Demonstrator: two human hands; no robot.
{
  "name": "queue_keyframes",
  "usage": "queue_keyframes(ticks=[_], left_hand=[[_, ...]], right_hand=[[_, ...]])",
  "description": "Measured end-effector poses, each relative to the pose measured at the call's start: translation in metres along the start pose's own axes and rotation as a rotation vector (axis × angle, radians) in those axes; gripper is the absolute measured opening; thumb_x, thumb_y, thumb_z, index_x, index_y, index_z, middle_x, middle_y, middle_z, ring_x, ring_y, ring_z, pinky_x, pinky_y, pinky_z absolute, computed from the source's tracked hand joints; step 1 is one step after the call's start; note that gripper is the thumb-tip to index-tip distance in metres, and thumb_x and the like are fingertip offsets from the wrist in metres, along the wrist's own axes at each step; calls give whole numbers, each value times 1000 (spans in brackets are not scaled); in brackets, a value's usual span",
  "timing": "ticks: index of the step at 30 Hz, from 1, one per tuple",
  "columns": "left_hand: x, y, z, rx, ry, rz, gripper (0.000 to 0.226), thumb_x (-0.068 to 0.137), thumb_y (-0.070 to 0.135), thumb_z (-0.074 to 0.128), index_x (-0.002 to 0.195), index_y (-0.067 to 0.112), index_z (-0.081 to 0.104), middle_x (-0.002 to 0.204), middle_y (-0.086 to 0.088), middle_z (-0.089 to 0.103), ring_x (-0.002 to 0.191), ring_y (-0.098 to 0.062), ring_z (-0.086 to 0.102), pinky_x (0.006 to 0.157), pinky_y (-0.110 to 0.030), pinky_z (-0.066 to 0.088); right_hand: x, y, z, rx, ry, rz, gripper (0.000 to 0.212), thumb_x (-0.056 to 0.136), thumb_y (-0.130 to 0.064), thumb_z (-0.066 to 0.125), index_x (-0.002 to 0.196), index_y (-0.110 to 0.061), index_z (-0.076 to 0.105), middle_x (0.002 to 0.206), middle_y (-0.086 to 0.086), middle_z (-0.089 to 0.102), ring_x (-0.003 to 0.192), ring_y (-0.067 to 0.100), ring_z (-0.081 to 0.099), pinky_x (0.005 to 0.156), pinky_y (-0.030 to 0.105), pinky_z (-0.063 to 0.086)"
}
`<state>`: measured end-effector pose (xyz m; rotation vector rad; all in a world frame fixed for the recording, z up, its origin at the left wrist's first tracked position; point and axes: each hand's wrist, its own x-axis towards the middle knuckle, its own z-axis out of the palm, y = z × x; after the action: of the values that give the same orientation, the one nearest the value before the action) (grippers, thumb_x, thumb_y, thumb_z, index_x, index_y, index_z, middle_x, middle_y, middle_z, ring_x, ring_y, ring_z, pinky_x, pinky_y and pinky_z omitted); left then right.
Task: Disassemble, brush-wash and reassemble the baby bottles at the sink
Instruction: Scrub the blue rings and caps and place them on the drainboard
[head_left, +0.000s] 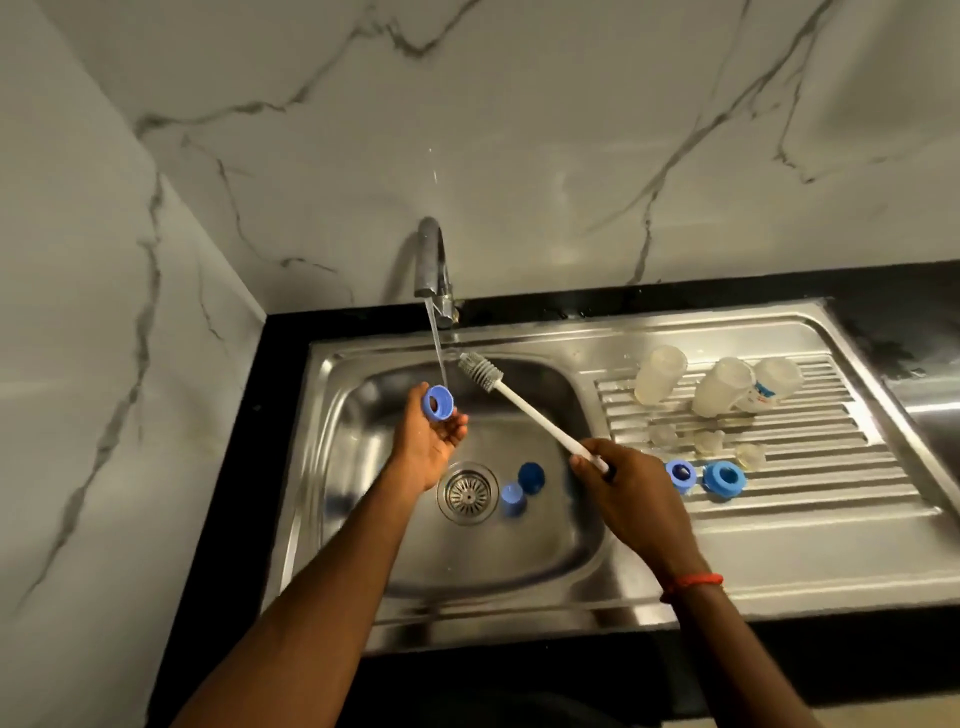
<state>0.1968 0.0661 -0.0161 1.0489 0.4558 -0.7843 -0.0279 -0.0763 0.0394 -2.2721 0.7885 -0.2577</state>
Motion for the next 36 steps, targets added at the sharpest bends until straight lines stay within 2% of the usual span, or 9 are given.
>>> queue_keyframes(ticks=[4, 7, 10, 14, 17, 20, 24, 30, 36], left_hand=[[-7, 21, 9, 7, -8, -4, 33, 96, 39, 49, 89, 9, 62, 66, -6, 67, 60, -15, 57, 50, -20, 46], [-9, 29, 13, 26, -27, 61, 31, 96, 36, 52, 95, 9, 67, 65, -6, 63, 54, -12, 50, 48, -20, 39], [-11, 32, 11, 100, -83, 150, 36, 100, 38, 54, 113, 10, 72, 75, -8, 62, 54, -10, 50, 46, -19, 40], [-16, 30, 6, 135, -143, 206, 36, 98, 38, 57, 116, 10, 72, 85, -11, 65, 62, -11, 52, 52, -20, 45], [-16, 34, 7, 99, -122, 221, 37, 98, 35, 59, 116, 5, 68, 86, -12, 67, 67, -14, 57, 57, -22, 50], [-13, 41, 11, 12, -34, 216, 31, 100, 34, 57, 109, 6, 65, 88, -13, 67, 72, -17, 59, 61, -23, 51], [1, 48, 3, -127, 118, 181, 41, 101, 38, 56, 121, 2, 60, 94, -14, 66, 78, -19, 63, 64, -27, 54], [9, 50, -9, -177, 97, 145, 51, 99, 38, 59, 129, -3, 56, 96, -18, 66, 79, -22, 65, 52, -24, 57], [0, 52, -13, -146, 62, 161, 43, 97, 38, 62, 120, 1, 62, 91, -15, 67, 74, -19, 63, 58, -25, 56]], right_hand=[[7, -12, -5, -128, 45, -121, 15, 96, -39, 57, 101, -29, 68, 78, -5, 65, 68, 12, 59, 66, 36, 53], [9, -17, -3, -225, 61, -211, 21, 97, -38, 56, 114, -31, 66, 84, -4, 66, 71, 13, 61, 65, 28, 50], [11, -22, -4, -397, 133, -315, 26, 92, -35, 66, 118, -30, 68, 78, -2, 65, 66, 17, 62, 57, 25, 44], [14, -31, -3, -574, 269, -362, 35, 77, -32, 84, 109, -26, 74, 73, 0, 63, 63, 19, 60, 54, 29, 45], [17, -36, 1, -596, 294, -361, 37, 76, -32, 85, 110, -26, 73, 73, 1, 63, 64, 20, 59, 54, 28, 43], [21, -46, 5, -562, 267, -344, 30, 76, -32, 84, 104, -26, 74, 67, -2, 61, 56, 17, 59, 49, 22, 35], [35, -56, 6, -489, 258, -294, 16, 87, -34, 75, 101, -26, 71, 65, -2, 62, 53, 15, 59, 48, 20, 35], [58, -72, 12, -453, 227, -280, 21, 97, -40, 59, 110, -26, 67, 81, -1, 66, 64, 9, 49, 59, 20, 41], [50, -71, 7, -429, 235, -338, 19, 87, -32, 76, 104, -25, 72, 73, -1, 66, 55, 5, 43, 51, 14, 31]])
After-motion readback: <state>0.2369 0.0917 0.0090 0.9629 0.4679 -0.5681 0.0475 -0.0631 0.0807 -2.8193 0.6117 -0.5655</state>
